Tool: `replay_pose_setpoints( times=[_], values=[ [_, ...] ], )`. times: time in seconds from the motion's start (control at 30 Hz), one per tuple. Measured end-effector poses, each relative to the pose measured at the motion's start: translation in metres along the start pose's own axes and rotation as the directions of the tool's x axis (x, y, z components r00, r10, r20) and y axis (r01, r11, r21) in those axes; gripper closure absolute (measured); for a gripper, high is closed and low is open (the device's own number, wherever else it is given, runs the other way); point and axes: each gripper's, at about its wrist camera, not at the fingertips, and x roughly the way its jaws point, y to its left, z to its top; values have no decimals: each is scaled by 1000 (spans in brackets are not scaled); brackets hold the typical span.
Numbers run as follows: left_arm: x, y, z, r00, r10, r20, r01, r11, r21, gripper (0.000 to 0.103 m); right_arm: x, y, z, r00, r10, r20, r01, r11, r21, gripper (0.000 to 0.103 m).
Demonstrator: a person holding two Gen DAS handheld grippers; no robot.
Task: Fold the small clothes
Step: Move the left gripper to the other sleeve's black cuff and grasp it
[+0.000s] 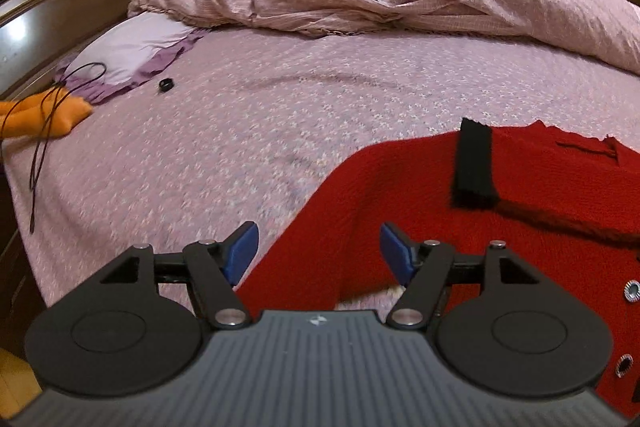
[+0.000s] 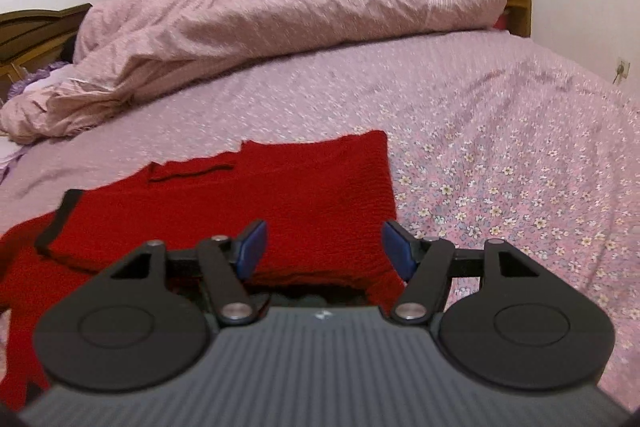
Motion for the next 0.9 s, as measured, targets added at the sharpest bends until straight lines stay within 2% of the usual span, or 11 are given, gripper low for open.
replay_pose_setpoints(
  times=[0.27, 0.37, 0.43, 0.53, 0.57, 0.67, 0.77, 0.9],
  values=[
    [-38, 5, -43, 1000, 13, -1, -13, 1000, -13, 28, -31, 10, -10, 999, 39, 13, -39, 999, -31, 37],
    [-48, 7, -57, 1000, -17, -17, 17, 999, -43, 28, -38, 11, -16, 999, 49, 9, -48, 998, -32, 37],
    [-54, 7, -67, 997, -69, -33, 66, 994, -87, 28, -43, 13, -19, 998, 55, 12, -54, 998, -31, 37],
    [-51, 7, -80, 979, -190, -69, 178, 973, -145, 28, -50, 14, -25, 998, 61, 14, -60, 997, -37, 37],
    [-50, 7, -85, 975, -208, -72, 194, 967, -167, 28, -53, 15, -26, 998, 60, 15, -59, 998, -38, 37],
    [-45, 10, -94, 977, -207, -56, 189, 955, -229, 28, -59, 14, -29, 998, 59, 24, -58, 998, -40, 37],
    [-40, 20, -98, 984, -174, -35, 155, 941, -302, 27, -66, 12, -30, 998, 57, 37, -56, 998, -40, 37],
    [-30, 31, -107, 965, -252, -65, 203, 885, -419, 26, -70, 10, -32, 998, 47, 41, -45, 998, -34, 37]
  ],
)
